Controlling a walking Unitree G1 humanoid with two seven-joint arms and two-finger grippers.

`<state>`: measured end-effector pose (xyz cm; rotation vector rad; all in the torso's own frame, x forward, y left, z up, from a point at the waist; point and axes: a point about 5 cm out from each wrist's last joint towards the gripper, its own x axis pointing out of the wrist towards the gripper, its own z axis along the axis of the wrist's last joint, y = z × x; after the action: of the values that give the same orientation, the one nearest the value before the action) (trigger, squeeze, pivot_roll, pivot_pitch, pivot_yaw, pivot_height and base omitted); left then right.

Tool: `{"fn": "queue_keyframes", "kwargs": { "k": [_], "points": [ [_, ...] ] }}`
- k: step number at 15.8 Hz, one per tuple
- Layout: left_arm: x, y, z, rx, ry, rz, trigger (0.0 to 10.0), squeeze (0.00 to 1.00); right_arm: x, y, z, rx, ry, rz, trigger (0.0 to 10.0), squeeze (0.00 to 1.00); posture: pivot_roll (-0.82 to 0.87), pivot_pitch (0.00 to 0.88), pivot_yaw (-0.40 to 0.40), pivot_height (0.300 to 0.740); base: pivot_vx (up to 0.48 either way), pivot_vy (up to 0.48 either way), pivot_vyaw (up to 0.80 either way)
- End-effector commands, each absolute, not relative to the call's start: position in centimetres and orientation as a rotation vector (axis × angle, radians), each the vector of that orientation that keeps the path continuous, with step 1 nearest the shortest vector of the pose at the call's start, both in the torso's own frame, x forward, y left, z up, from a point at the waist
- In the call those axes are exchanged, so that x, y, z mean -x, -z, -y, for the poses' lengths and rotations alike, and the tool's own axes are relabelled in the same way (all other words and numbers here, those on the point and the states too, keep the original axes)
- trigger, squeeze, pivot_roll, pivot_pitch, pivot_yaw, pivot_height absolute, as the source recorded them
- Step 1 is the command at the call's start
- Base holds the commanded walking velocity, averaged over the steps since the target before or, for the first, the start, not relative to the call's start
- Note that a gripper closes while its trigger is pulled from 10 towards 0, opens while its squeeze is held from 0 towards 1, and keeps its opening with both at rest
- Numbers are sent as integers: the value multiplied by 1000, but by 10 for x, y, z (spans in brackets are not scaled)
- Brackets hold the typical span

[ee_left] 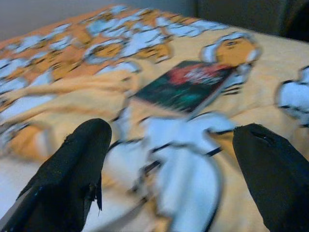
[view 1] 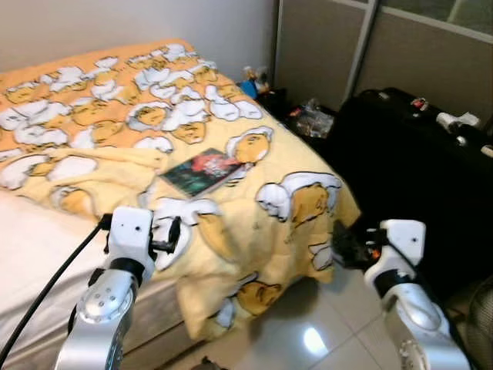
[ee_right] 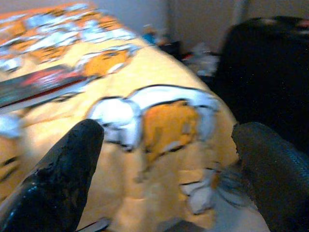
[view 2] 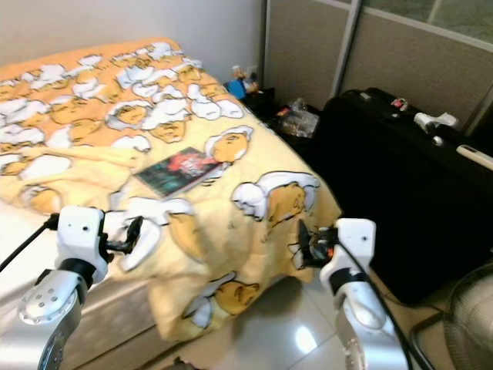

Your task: Clean up the room

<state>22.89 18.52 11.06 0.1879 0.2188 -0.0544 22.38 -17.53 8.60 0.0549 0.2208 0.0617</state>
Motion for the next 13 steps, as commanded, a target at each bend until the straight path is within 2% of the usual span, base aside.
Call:
{"fn": "queue_keyframes", "kwargs": {
  "k": [1,2,3,7,8,10,13],
  "points": [
    [-228,-109,-187,-190,51,-231,10000,0,-224,-82,162,-33,-128,-235,10000,0,-23,0,84,740,0,270,800],
    [-227,-112,-184,-180,58,-226,10000,0,-224,-80,157,-41,-130,-243,10000,0,10,0,69,740,0,266,800],
    [-220,-115,-196,-178,14,-235,10000,0,-230,-87,152,-50,-113,-218,10000,0,11,0,66,740,0,270,800],
    [-221,-111,-194,-193,41,-254,10000,0,-240,-97,161,-26,-85,-184,10000,0,12,0,59,740,0,268,800],
    [-224,-108,-196,-177,31,-260,10000,0,-241,-99,154,-93,-74,-182,10000,0,-4,0,71,740,0,266,0],
    [-229,-107,-193,-163,21,-254,10000,0,-240,-105,157,-65,-79,-173,10000,0,-36,0,58,740,0,266,0],
    [-237,-107,-182,-152,32,-233,10000,0,-240,-96,184,-9,20,-223,10000,0,-30,0,30,740,0,264,0]
  ]
}}
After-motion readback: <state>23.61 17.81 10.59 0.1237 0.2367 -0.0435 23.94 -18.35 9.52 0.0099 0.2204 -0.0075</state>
